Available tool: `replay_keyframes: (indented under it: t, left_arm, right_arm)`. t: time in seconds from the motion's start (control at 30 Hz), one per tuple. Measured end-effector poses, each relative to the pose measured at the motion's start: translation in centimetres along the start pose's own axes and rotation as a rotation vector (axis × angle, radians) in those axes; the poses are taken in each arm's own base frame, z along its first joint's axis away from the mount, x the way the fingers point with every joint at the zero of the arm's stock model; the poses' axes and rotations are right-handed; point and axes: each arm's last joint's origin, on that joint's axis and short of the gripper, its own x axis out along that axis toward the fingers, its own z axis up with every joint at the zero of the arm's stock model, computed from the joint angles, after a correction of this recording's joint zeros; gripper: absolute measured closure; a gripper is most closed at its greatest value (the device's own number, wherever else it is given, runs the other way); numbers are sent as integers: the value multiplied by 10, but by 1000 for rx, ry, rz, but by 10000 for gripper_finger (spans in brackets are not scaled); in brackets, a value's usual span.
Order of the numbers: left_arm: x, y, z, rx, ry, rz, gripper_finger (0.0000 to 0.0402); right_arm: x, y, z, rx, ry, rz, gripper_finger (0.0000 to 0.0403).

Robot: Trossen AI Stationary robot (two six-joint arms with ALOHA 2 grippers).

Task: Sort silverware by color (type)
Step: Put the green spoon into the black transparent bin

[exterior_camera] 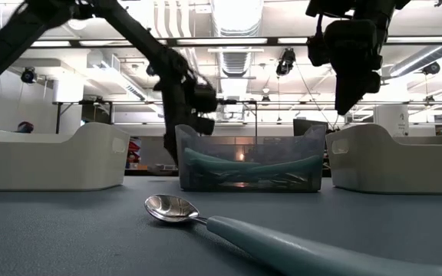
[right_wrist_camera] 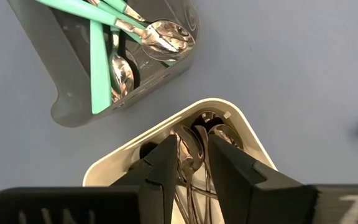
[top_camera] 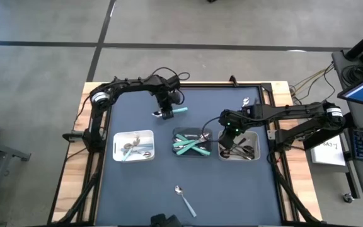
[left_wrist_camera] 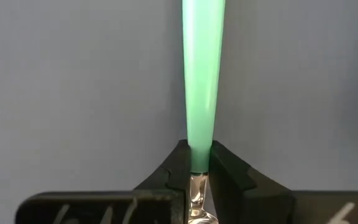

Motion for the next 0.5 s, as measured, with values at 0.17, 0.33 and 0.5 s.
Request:
replay_keyframes:
  t: [0.17,0.33,0.5]
  left_arm:
    - [-32,-23,4,-51,-73,6,385]
    - [-61,-70,13,-58,-184,-3,385]
    - [-71,-123,23,-78,-251,37,385]
  right_arm:
    - [0,0,0,0,0,0,321]
    - [0,0,0,0,-1,1,321]
    - [0,0,0,0,-2,1,321]
